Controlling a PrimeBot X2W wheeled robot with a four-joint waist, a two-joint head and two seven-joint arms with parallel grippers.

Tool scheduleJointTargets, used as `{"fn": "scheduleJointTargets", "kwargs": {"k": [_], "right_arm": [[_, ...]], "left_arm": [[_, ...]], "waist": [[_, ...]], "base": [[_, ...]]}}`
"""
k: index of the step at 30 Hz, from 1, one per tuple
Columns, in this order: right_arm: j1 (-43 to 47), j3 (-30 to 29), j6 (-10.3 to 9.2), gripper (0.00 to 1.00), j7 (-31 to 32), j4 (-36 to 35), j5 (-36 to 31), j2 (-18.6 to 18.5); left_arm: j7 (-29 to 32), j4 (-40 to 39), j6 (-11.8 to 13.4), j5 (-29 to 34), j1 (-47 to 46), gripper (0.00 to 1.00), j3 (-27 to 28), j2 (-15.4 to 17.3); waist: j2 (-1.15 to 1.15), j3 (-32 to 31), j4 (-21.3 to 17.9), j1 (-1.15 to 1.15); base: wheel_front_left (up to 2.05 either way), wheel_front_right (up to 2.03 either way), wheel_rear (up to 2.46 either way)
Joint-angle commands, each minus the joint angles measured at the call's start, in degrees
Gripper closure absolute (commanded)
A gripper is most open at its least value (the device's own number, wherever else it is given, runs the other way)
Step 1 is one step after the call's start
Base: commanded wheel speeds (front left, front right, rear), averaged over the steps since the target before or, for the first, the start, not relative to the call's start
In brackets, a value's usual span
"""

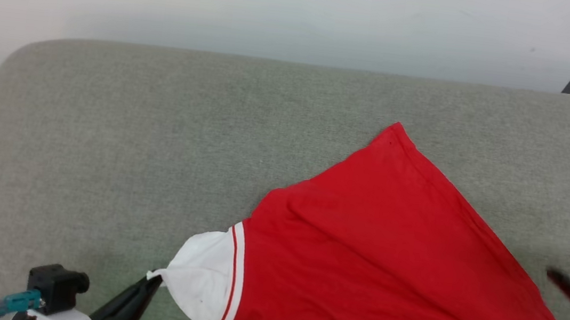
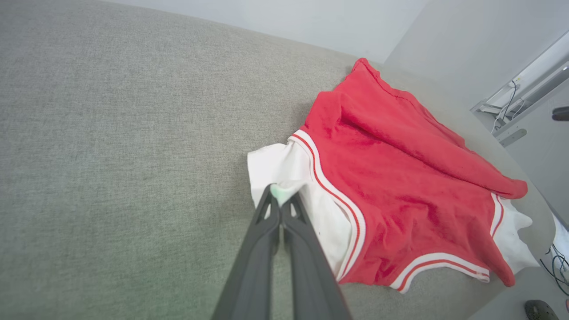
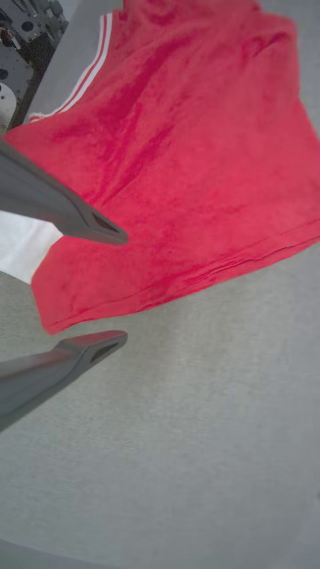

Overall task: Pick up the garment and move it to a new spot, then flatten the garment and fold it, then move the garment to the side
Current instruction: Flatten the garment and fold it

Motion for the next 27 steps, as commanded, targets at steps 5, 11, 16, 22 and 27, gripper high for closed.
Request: {"fn": "scheduleJointTargets", "kwargs": {"k": [5, 11, 16, 22, 27], "right_arm": [[-8.02, 4.44, 0.02, 0.0, -5.98, -0.54, -1.21, -0.61], [-20.3, 8.95, 0.02, 0.0, -17.46, 7.63, -3.51, -0.41], [-29.84, 13.26, 0.01, 0.0, -27.66, 19.7, -5.83, -0.57], [-37.93, 19.77, 0.02, 0.0, -25.6, 33.64, -3.71, -1.15], [-42.49, 24.94, 0.01, 0.0, -20.53, 40.43, -0.51, -2.0]], "left_arm": [[0.47, -0.2, -0.47, 0.81, -1.62, 1.0, -0.69, -1.33], [1.92, 0.82, -2.34, 2.41, -5.87, 1.0, -2.02, -3.97], [2.95, 3.14, -4.57, 4.02, -10.65, 1.0, -3.54, -7.71], [3.26, 6.6, -6.81, 5.56, -15.43, 1.0, -5.58, -12.3], [2.61, 9.2, -8.12, 6.27, -18.15, 1.0, -7.16, -15.1]], "waist": [[0.0, 1.0, 1.98, 0.0], [0.0, 4.45, 6.2, 0.0], [0.0, 7.87, 10.73, 0.0], [0.0, 11.44, 15.41, 0.0], [0.0, 14.0, 18.07, 0.0]], "base": [[0.0, 0.0, 0.0], [0.0, 0.0, 0.0], [0.0, 0.0, 0.0], [0.0, 0.0, 0.0], [0.0, 0.0, 0.0]]}}
